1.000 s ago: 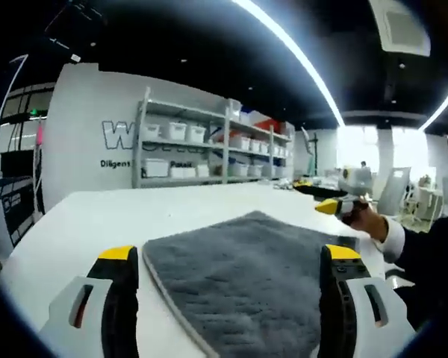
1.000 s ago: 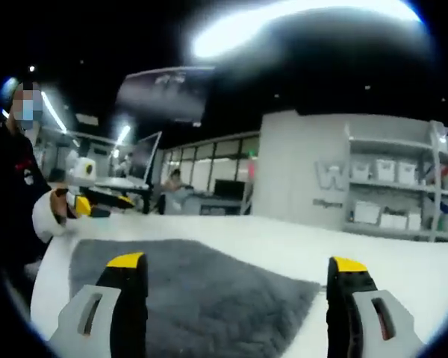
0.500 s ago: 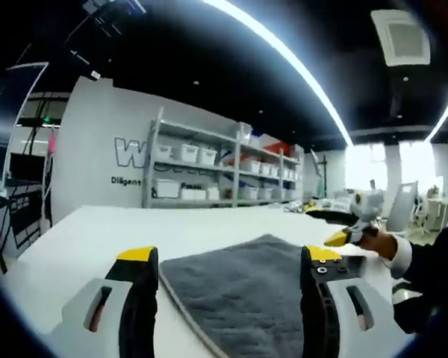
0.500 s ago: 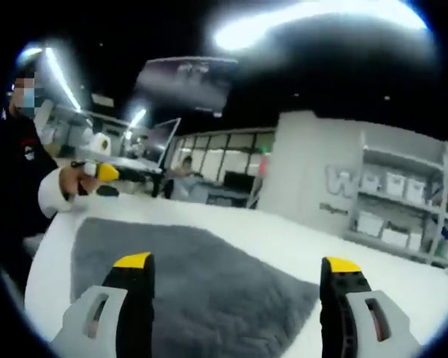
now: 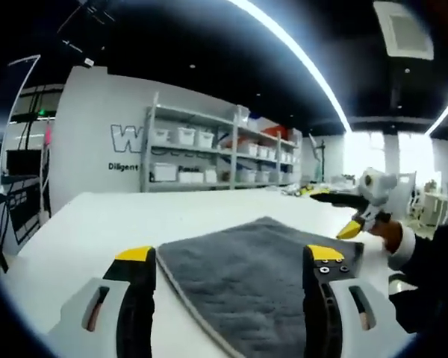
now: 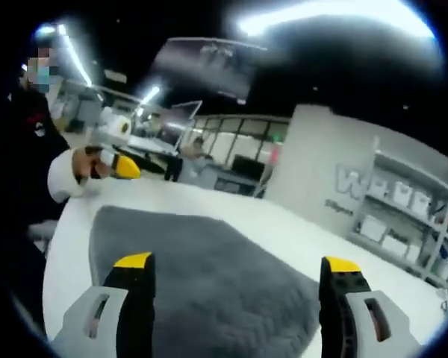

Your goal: Open the folded towel by lifting each exposed corner and separating the folded layers until the towel lies flat within the target outline without major curled edges

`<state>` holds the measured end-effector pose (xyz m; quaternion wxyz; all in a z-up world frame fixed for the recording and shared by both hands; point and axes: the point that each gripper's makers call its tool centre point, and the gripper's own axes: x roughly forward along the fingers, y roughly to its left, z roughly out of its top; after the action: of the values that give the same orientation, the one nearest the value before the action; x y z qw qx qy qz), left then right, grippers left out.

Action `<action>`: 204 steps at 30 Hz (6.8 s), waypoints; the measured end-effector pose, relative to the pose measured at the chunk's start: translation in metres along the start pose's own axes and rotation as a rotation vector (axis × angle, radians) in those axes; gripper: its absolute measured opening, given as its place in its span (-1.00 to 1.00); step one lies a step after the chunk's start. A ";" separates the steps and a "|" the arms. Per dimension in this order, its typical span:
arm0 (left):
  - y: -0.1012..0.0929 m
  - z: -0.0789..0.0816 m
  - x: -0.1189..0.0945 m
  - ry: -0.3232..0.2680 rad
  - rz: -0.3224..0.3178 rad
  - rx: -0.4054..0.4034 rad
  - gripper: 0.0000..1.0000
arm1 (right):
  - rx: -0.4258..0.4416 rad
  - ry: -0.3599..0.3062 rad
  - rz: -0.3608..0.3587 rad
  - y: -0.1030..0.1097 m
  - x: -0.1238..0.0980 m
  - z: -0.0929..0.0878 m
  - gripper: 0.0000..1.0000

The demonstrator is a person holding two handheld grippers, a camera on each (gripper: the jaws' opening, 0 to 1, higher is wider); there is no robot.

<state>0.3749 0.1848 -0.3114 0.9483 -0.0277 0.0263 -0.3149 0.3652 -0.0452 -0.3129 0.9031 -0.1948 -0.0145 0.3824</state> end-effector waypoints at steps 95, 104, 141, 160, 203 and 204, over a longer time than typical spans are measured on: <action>0.012 -0.036 -0.029 0.243 -0.016 0.106 0.38 | -0.877 0.113 0.065 0.175 0.074 0.006 -0.54; -0.016 -0.031 -0.027 0.212 -0.157 0.049 0.39 | -0.834 0.069 0.090 0.175 0.067 0.011 -0.83; -0.060 -0.030 -0.012 0.117 -0.286 0.453 0.07 | -0.018 -0.029 0.230 0.145 0.036 0.011 -1.00; -0.067 -0.022 0.006 -0.007 -0.255 0.595 -0.15 | 0.339 -0.072 0.340 0.137 0.022 0.020 -1.00; -0.097 -0.001 0.008 -0.113 -0.214 0.685 -0.89 | -0.005 -0.055 0.179 0.107 0.019 0.027 -0.65; -0.100 -0.001 0.008 -0.115 -0.216 0.695 -0.89 | -0.046 -0.055 0.177 0.109 0.019 0.029 -0.64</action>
<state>0.3219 0.0997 -0.3056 0.8625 0.2759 -0.1385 -0.4011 0.2988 0.0474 -0.3280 0.8603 -0.2054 -0.0310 0.4656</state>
